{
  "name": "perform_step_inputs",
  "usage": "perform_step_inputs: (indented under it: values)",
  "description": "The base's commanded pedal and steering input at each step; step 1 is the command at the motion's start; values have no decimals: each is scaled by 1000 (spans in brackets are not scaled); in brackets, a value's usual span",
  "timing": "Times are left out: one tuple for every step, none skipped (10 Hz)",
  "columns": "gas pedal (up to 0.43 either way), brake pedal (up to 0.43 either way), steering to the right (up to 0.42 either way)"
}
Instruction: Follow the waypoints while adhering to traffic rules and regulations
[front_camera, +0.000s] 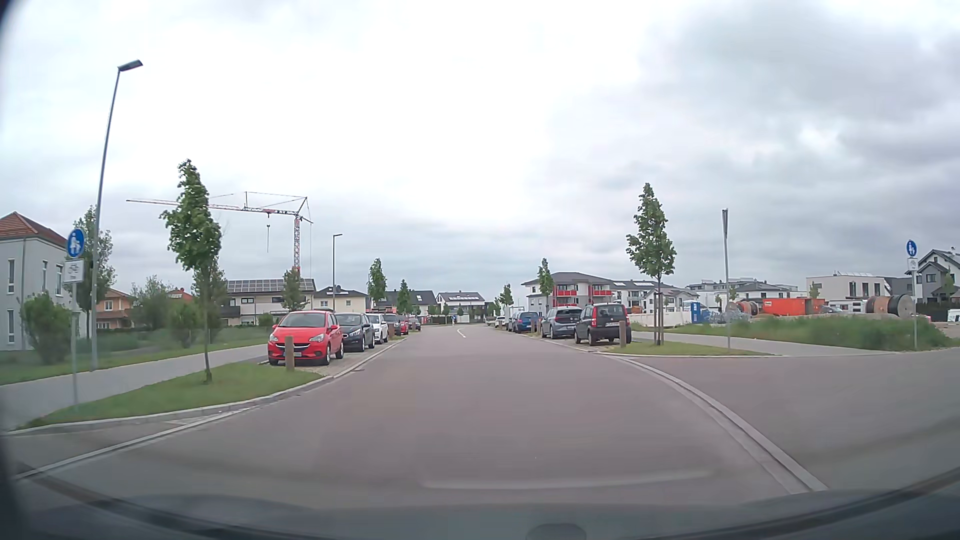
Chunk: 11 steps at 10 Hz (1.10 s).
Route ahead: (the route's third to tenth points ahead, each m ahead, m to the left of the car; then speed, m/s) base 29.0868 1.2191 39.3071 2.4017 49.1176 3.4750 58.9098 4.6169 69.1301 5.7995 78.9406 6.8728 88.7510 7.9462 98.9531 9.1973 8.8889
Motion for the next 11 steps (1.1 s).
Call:
perform_step_inputs:
  values:
    - [228,0,10]
    - [228,0,9]
    - [228,0,5]
    - [228,0,3]
    - [228,0,0]
    - [240,0,-2]
    - [240,0,-4]
    - [248,0,-5]
    - [248,0,-6]
    - [248,0,-8]
    - [248,0,-11]
